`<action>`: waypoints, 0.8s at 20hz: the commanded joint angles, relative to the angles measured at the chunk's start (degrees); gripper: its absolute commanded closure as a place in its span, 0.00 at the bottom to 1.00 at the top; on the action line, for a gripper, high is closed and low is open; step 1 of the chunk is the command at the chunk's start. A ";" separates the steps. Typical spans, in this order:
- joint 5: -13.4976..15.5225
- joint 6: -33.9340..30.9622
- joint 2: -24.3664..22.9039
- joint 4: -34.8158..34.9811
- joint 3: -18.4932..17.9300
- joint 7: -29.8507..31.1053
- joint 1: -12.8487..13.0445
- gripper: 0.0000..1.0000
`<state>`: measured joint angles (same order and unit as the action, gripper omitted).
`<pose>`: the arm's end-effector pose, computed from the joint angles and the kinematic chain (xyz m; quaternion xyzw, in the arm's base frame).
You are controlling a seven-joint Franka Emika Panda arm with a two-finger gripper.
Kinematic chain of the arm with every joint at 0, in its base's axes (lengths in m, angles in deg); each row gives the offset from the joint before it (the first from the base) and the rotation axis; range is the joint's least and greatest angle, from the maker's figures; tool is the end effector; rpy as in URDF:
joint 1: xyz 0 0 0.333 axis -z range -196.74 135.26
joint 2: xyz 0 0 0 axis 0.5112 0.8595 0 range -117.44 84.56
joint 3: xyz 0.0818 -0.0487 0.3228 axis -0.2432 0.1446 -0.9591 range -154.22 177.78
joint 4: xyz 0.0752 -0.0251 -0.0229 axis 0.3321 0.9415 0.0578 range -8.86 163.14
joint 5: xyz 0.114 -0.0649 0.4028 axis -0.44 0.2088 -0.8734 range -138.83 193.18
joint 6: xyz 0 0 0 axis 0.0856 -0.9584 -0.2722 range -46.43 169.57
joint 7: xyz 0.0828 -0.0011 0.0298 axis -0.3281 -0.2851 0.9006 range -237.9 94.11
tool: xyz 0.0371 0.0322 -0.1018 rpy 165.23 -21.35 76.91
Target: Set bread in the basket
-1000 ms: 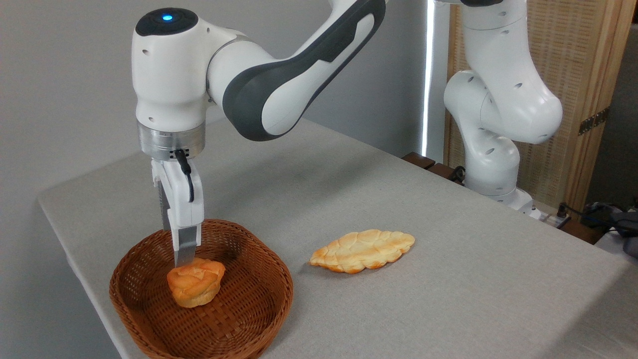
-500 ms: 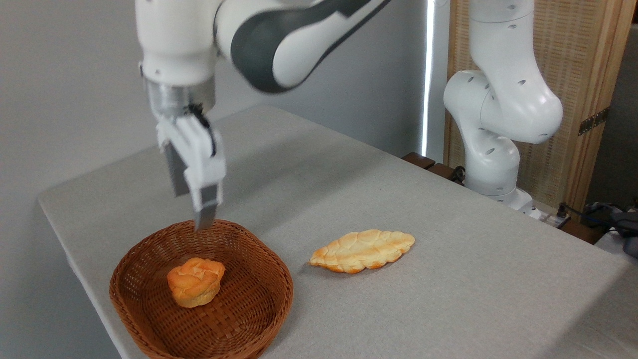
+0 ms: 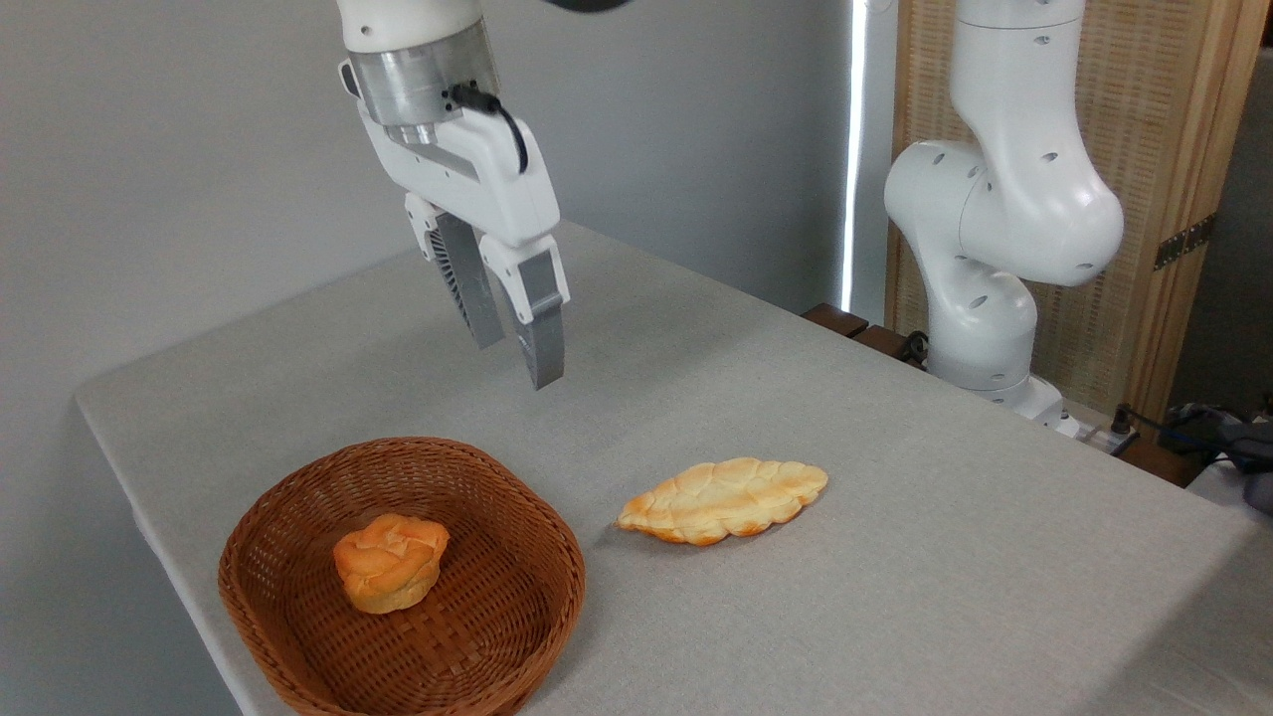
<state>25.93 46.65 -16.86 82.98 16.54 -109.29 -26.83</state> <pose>0.5764 -0.0857 0.5950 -0.9196 0.3917 0.0310 0.0036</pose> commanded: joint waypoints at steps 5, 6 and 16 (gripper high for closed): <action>0.27 -0.68 -0.72 -1.27 -2.20 1.71 -0.40 0.00; 0.89 -0.33 -0.72 -1.45 -2.64 1.71 -0.31 0.00; 3.62 2.31 -0.63 -3.82 -6.69 1.98 0.66 0.00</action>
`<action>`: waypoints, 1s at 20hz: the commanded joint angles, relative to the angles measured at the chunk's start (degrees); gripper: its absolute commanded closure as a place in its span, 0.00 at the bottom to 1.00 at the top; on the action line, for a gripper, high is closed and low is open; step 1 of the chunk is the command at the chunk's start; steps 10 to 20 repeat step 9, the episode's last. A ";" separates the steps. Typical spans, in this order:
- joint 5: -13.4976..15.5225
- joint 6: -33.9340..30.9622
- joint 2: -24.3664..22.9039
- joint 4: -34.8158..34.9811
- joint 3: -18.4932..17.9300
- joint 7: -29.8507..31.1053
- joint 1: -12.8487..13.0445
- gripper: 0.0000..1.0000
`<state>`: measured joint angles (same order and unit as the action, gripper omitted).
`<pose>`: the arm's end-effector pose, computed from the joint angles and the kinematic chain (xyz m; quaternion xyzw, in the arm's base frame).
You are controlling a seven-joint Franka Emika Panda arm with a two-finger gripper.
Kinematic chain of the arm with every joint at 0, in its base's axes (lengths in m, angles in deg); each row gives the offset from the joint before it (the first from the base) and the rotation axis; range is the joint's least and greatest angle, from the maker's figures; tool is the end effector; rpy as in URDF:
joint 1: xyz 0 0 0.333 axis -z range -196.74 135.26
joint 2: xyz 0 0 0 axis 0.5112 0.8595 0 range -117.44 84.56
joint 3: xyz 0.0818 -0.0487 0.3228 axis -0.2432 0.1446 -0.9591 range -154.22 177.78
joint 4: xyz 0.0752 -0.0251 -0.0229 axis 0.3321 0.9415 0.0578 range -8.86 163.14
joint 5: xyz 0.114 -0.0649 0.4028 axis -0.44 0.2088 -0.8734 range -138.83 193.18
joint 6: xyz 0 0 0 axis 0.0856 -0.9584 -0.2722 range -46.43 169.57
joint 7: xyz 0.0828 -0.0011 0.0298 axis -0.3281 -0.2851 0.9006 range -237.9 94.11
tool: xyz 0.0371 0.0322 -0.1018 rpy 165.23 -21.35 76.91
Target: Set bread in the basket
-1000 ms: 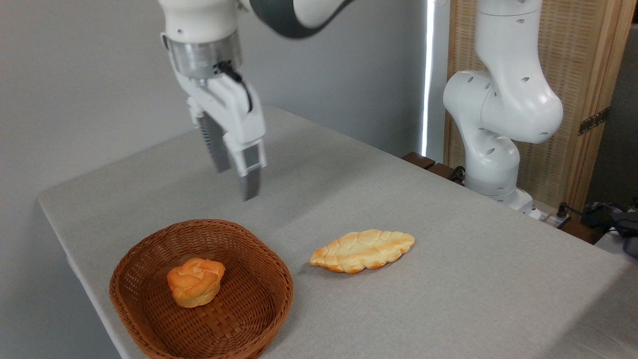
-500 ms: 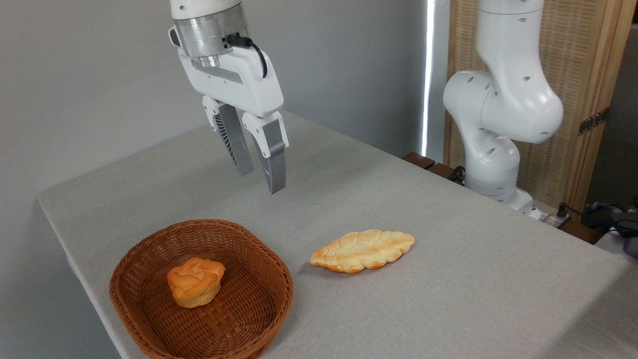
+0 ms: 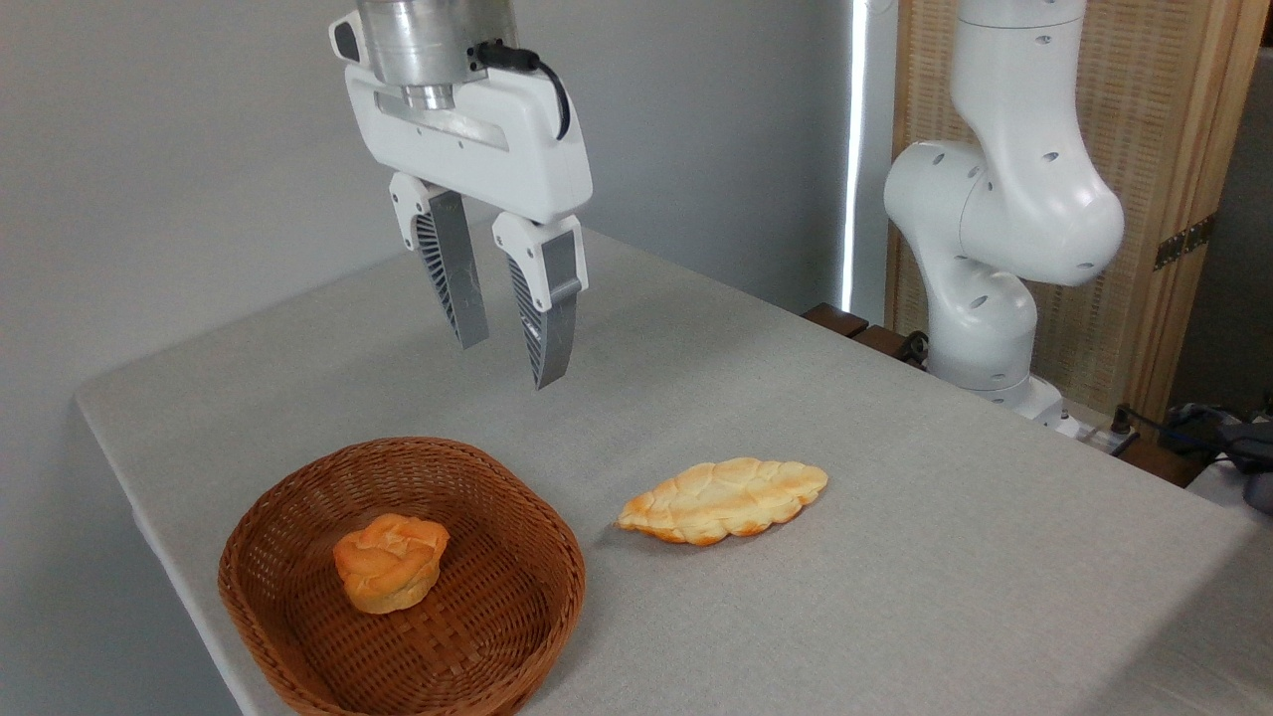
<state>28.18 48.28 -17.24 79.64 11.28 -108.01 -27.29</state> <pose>0.5866 -0.0321 0.6309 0.9424 -0.3338 0.0194 0.0034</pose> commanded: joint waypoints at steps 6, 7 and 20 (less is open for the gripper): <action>1.63 1.29 -0.17 -0.48 -1.35 0.08 1.38 0.00; 1.80 1.30 -0.17 -0.48 -1.35 0.08 1.38 0.00; 2.42 1.30 -0.08 -0.39 -1.35 0.08 1.29 0.00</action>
